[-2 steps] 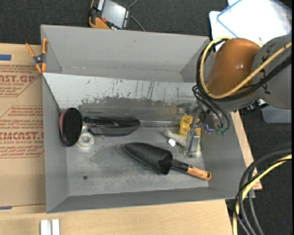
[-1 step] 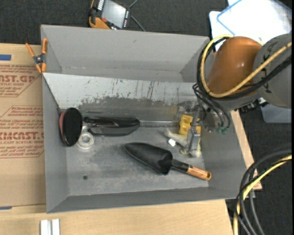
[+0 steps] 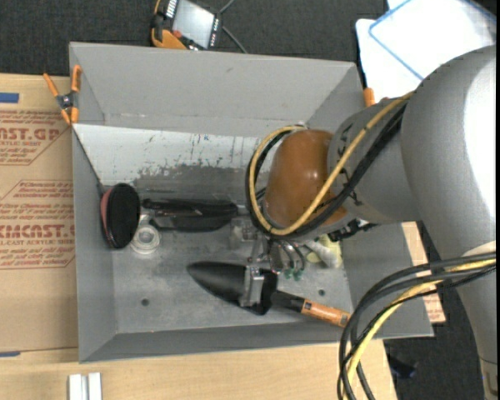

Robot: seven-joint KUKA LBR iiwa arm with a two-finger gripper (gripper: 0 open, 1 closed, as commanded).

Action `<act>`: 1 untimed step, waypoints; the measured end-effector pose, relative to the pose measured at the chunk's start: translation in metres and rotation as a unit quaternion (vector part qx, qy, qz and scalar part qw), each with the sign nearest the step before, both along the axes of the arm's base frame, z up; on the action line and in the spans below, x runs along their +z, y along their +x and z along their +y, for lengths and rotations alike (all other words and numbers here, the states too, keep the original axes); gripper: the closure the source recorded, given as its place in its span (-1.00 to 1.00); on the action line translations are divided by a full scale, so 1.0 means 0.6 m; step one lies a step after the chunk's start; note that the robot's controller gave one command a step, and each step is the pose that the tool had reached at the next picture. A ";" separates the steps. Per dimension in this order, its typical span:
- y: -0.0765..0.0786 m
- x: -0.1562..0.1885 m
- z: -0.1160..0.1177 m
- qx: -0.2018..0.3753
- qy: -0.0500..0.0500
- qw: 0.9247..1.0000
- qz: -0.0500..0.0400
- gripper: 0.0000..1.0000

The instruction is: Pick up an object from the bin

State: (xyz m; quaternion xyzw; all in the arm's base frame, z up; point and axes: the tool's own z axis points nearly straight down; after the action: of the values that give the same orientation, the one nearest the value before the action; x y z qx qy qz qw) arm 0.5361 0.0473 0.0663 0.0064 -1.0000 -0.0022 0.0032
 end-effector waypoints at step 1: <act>0.013 0.098 -0.057 0.014 -0.004 1.000 -0.010 -1.00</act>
Offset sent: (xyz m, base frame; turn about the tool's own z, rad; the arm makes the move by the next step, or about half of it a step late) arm 0.0010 -0.0060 0.0085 -0.0048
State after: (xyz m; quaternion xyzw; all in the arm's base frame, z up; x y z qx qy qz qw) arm 0.5441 0.0132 0.1250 0.0206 -0.9998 0.0020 -0.0071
